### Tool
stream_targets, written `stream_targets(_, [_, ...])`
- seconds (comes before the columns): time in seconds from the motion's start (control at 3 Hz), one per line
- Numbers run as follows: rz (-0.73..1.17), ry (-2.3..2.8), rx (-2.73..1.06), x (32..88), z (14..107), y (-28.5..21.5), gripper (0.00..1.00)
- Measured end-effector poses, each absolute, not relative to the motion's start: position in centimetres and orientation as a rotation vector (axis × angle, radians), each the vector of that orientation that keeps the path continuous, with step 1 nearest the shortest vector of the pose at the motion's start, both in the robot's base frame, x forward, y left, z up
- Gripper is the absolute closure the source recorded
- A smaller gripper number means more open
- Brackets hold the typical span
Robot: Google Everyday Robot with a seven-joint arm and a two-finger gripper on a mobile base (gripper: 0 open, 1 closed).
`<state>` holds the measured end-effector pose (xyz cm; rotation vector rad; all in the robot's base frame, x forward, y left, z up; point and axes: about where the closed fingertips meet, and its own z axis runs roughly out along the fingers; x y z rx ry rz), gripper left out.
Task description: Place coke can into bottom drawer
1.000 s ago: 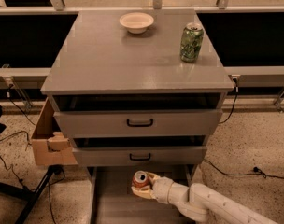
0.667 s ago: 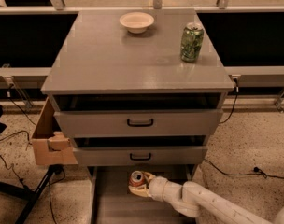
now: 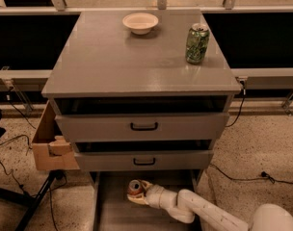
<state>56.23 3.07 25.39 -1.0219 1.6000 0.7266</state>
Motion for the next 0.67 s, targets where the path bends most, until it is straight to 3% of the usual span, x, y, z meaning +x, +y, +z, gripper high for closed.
stream_targets(0.67, [0.711,1.595,-1.046,56.5,20.1,5.8,1.0])
